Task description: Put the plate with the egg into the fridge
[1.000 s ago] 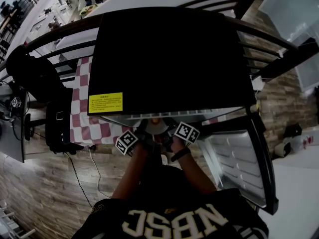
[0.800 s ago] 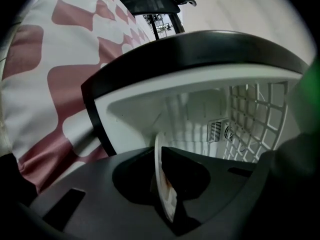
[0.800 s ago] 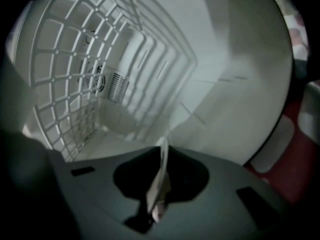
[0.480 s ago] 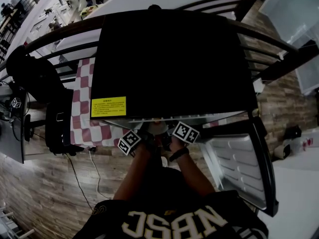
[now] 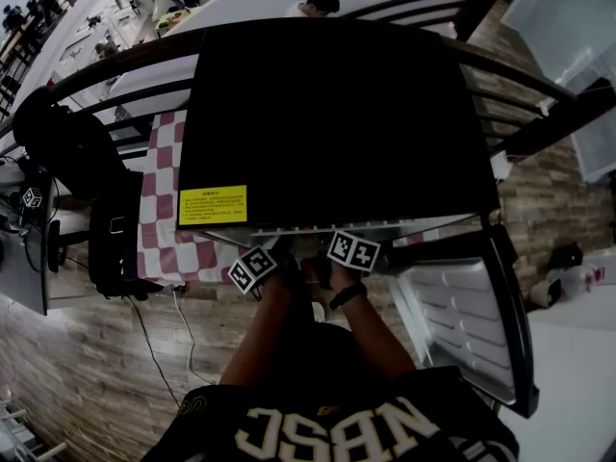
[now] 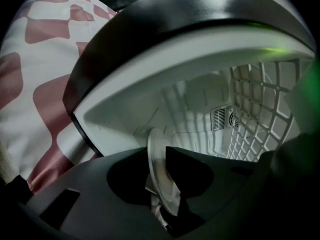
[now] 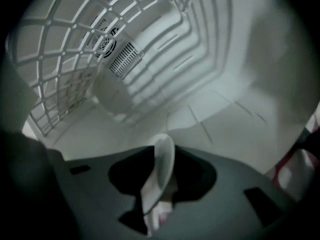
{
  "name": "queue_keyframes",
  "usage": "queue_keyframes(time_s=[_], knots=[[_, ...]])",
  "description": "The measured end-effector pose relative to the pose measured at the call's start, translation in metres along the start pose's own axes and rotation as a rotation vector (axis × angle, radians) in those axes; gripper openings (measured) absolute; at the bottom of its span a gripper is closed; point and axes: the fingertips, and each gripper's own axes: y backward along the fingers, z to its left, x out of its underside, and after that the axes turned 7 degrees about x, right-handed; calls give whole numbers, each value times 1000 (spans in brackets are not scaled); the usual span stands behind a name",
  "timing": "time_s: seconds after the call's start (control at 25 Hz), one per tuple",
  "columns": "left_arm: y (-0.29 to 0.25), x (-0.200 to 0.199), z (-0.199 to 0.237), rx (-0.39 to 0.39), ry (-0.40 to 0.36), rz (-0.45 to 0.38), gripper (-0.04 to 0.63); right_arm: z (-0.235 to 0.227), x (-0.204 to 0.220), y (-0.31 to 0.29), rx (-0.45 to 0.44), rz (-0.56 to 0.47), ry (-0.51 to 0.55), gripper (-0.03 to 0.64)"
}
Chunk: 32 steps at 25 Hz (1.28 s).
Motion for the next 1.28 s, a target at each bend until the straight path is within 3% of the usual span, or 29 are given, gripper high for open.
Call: queue_keyframes(time_s=[0.24,0.36,0.6,0.92,1.28], knots=[[-1,8,-11,-8,-86,95,192,-4,2,4,32,-11,85,135],[1,11,-11,-8,-101,117,201,-4,2,5,43,-19,145,143],[7,14,-8,2,-89,123,201,-4,5,5,82,-40,248,143],[21,34,-1,11,-32,183,201,-6,5,5,102,-81,303,144],[50,59,22,4,23,190,202,-6,5,5,87,-103,308,144]])
